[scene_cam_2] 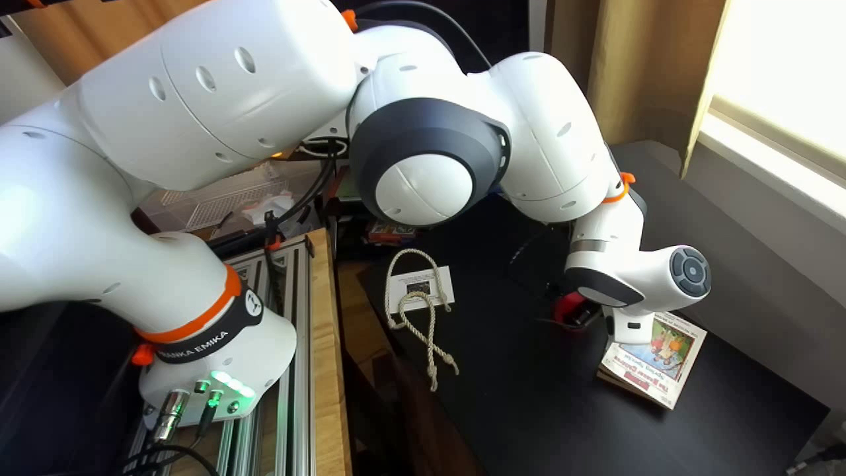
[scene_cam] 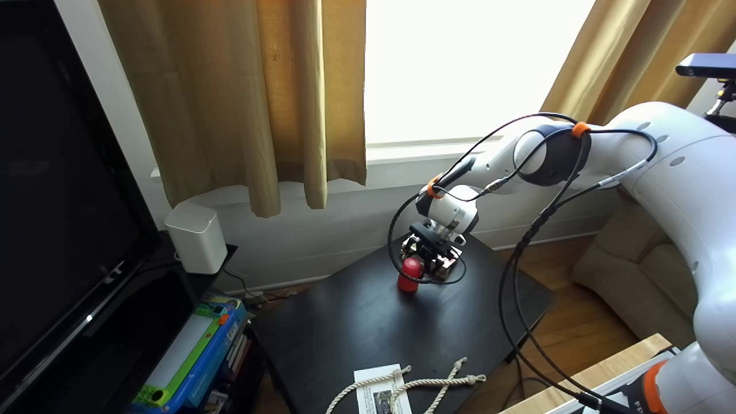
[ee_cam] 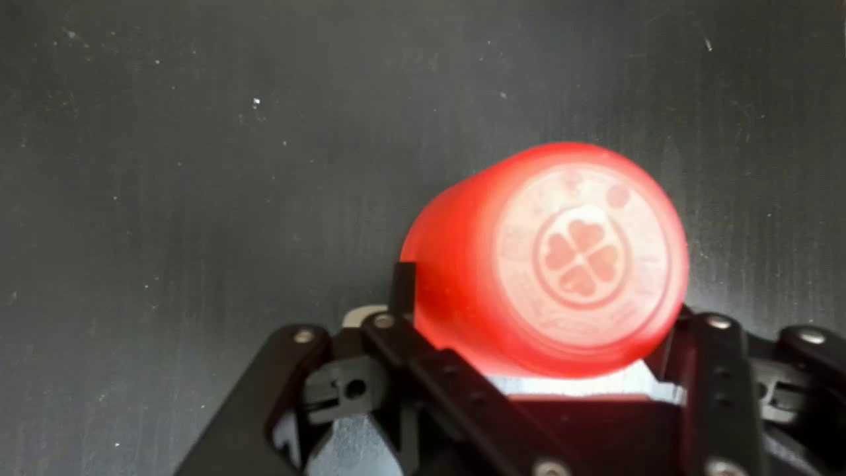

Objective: Pick up the pink cup and put it on the orange cup, pick up both stacked cups and place them the right way up on the table

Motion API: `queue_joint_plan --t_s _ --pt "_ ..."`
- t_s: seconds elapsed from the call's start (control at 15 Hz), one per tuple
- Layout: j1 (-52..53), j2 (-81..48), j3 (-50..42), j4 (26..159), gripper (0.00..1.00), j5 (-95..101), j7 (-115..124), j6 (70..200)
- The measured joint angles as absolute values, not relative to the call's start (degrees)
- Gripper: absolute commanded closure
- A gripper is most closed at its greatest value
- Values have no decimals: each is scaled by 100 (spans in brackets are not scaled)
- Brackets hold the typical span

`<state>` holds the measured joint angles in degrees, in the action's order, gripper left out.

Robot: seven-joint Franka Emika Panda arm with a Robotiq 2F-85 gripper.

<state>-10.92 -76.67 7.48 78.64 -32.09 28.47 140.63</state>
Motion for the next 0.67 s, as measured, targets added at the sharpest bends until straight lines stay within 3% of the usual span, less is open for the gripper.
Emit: queue_joint_plan --t_s 0.27,0.67 --pt "-768 -7601 633 7825 50 -3213 3402 14161" --pt "534 -7293 -88 8133 50 -2867 4749 14842"
